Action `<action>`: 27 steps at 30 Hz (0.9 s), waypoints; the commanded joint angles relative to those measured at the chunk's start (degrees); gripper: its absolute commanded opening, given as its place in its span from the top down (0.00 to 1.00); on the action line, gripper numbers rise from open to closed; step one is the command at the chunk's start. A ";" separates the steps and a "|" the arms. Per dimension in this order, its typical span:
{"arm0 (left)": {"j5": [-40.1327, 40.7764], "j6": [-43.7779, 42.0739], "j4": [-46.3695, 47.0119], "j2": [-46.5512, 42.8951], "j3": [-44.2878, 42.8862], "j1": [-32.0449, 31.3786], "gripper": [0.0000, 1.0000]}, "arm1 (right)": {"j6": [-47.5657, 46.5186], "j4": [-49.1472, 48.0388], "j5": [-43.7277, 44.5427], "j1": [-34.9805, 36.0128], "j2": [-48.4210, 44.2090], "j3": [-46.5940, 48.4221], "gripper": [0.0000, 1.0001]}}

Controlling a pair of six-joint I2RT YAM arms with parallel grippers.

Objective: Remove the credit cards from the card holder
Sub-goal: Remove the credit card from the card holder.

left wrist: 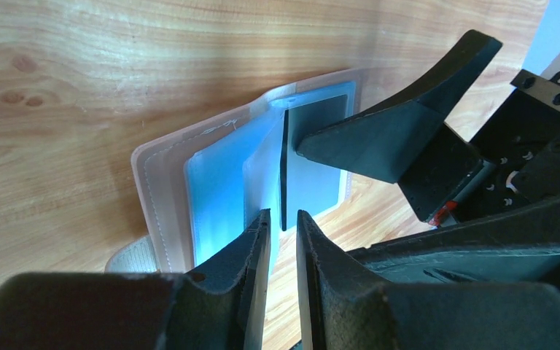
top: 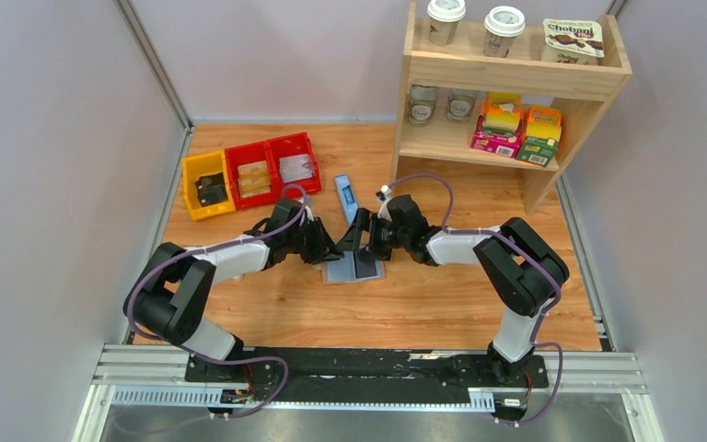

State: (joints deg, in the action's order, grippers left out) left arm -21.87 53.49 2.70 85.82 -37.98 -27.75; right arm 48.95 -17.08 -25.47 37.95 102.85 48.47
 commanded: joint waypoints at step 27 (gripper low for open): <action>4.21 -1.29 0.11 -2.77 0.10 -0.73 0.76 | -1.32 -8.67 -13.98 0.37 3.14 0.75 0.00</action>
State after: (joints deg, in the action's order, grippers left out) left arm -16.08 50.85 -0.58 84.99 -35.77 -28.14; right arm 46.46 -21.43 -35.22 38.06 103.35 47.81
